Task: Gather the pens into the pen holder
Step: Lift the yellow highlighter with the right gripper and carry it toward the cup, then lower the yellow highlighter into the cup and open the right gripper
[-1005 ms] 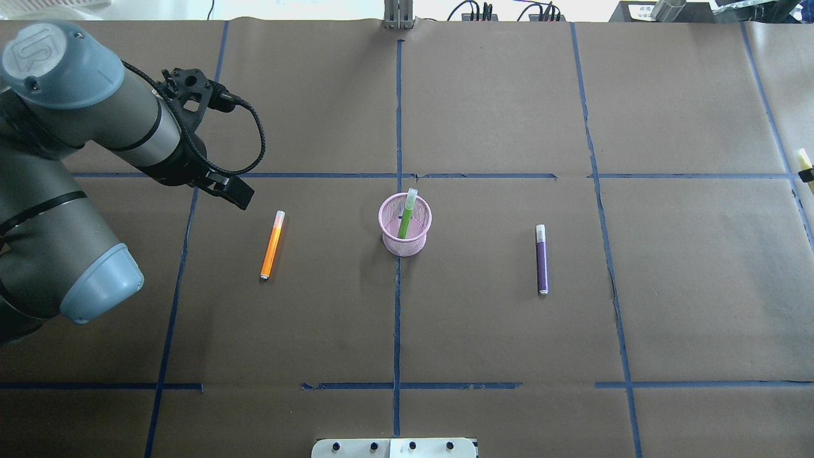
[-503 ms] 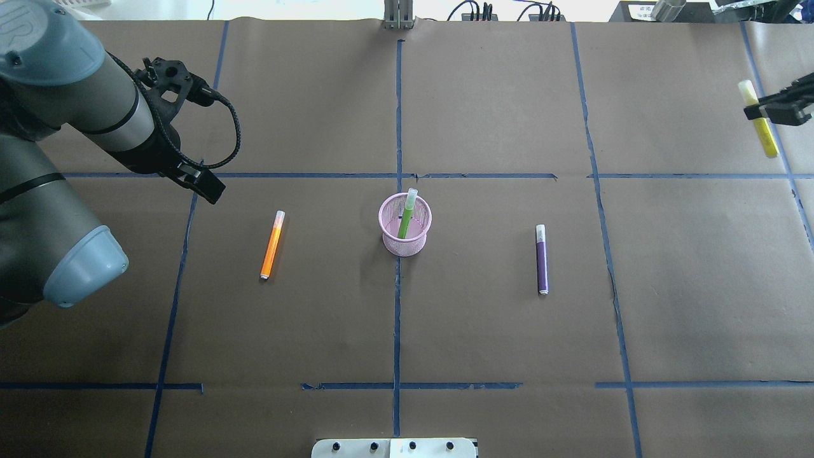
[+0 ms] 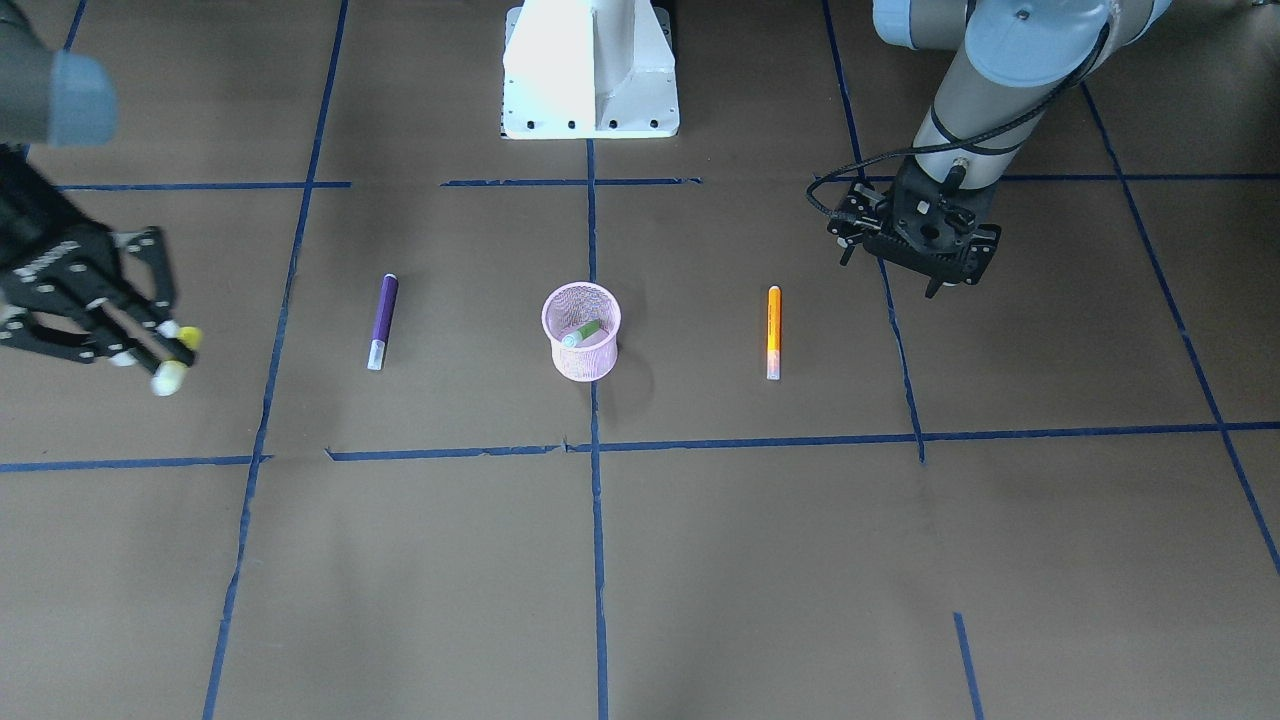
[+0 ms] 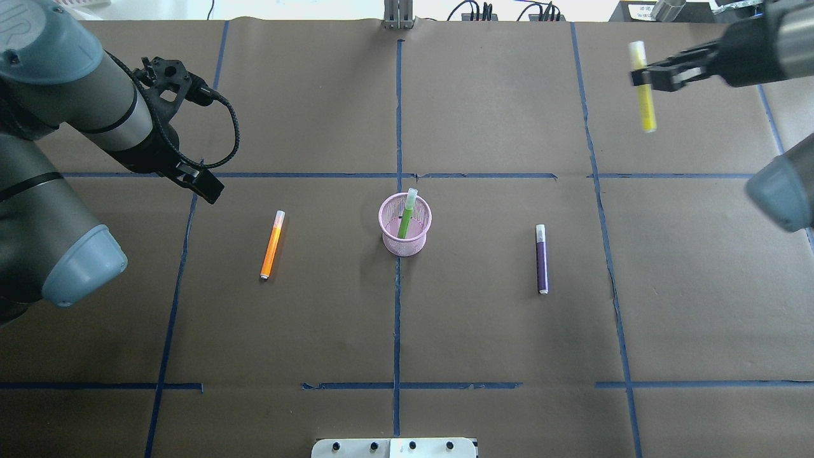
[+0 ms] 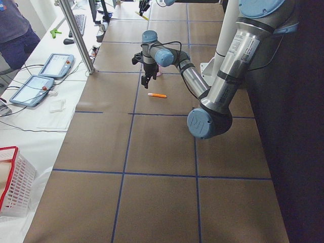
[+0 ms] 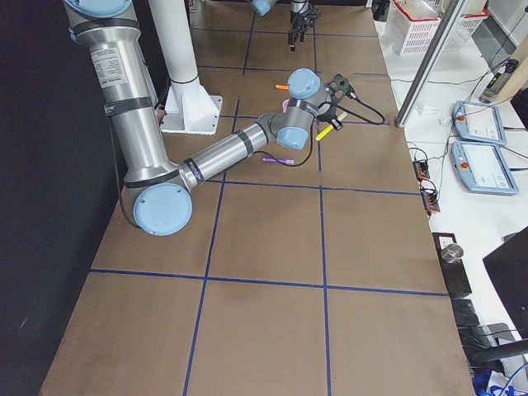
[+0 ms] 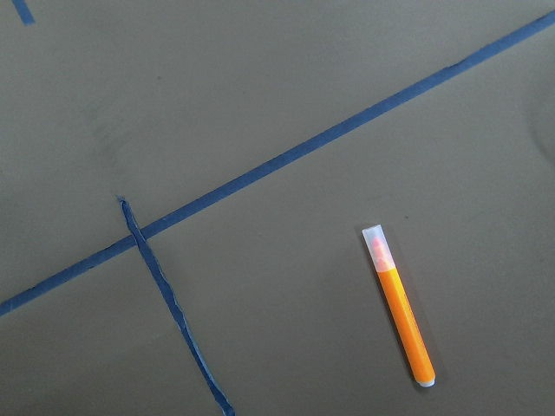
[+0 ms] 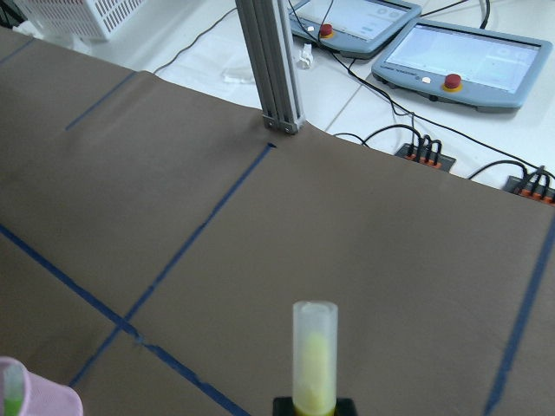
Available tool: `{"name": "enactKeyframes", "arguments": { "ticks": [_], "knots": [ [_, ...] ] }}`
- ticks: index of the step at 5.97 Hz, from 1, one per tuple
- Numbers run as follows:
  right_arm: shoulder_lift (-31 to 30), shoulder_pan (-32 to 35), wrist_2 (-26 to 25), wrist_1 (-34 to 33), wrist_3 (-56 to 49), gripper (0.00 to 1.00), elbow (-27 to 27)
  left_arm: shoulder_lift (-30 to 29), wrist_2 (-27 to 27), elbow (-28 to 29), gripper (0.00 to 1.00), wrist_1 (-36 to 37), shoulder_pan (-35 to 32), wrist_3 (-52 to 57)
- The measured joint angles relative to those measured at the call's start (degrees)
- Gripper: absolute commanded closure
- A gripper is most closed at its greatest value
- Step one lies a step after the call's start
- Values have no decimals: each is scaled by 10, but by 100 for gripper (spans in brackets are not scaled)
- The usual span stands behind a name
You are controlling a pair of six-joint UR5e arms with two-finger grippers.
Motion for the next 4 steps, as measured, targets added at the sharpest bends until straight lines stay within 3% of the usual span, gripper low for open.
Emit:
{"name": "enactKeyframes", "arguments": {
  "ticks": [2,4],
  "knots": [
    [58,-157,-230,-53,134,100,13,-1,-1,1,0,0,1,-5],
    [111,-273,-403,-120,200,100,9,-1,-1,3,0,-2,2,-16]
  ]
}}
